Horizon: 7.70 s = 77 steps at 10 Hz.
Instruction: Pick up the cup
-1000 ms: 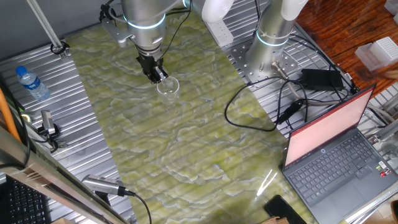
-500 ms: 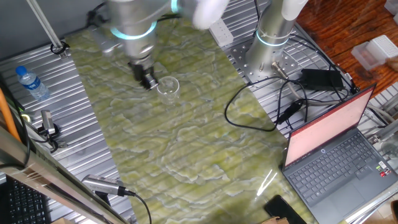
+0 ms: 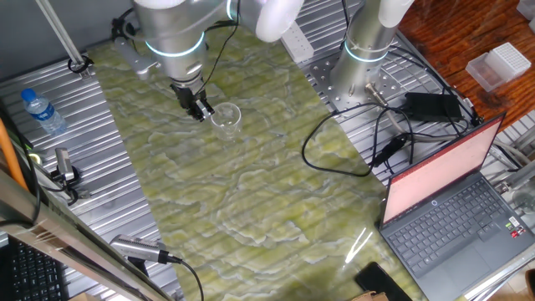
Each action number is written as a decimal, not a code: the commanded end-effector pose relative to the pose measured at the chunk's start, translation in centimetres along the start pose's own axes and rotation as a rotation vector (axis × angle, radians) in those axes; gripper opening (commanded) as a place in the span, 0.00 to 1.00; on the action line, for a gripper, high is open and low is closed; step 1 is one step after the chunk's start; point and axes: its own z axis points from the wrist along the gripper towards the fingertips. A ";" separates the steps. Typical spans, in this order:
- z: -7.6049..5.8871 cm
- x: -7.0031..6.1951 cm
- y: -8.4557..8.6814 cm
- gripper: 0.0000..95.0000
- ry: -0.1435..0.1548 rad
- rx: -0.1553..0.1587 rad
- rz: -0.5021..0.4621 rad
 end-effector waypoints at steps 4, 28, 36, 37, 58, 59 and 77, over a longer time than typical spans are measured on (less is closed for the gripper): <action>1.2 1.7 1.5 0.20 -0.049 0.008 -0.045; 4.3 4.0 2.5 1.00 -0.102 0.014 0.019; 4.3 4.4 2.3 1.00 -0.113 -0.041 0.036; 4.4 4.5 2.3 1.00 -0.115 -0.040 0.036; 8.5 6.1 1.7 1.00 -0.178 -0.034 -0.018; 8.6 6.1 1.7 1.00 -0.179 -0.034 -0.019; 8.2 6.7 1.2 0.80 -0.183 -0.028 -0.052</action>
